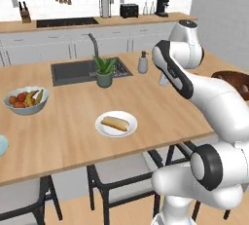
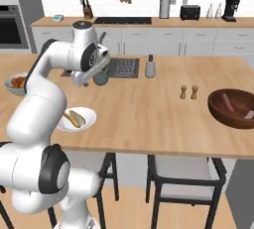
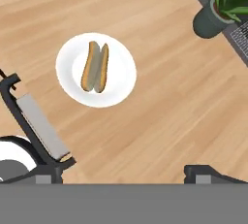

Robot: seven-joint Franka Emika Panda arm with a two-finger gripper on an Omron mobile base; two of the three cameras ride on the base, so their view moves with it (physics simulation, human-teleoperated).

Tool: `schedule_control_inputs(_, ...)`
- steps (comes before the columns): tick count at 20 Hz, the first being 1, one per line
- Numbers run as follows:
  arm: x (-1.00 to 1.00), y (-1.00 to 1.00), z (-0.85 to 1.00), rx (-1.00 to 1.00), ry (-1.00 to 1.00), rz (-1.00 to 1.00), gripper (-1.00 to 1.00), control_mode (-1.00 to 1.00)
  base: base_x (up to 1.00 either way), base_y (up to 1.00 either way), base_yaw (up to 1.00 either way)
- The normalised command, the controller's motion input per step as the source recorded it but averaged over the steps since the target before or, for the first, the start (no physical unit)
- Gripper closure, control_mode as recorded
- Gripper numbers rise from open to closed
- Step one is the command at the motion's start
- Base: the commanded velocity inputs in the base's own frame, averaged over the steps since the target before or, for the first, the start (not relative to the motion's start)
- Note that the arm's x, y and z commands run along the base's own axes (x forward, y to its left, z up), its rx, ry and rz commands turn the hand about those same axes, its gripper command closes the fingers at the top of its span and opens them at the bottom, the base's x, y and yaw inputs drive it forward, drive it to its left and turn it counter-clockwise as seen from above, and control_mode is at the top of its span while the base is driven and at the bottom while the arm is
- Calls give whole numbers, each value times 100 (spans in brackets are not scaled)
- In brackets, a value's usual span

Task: Place one bun and one sausage from the bowl on each plate.

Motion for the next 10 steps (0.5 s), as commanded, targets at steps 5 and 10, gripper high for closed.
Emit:
schedule_control_inputs(5,0,0,0,0,0,0,-100,100,0,-100,-2)
schedule_control_inputs(10,0,0,0,0,0,0,-100,100,0,-100,-1)
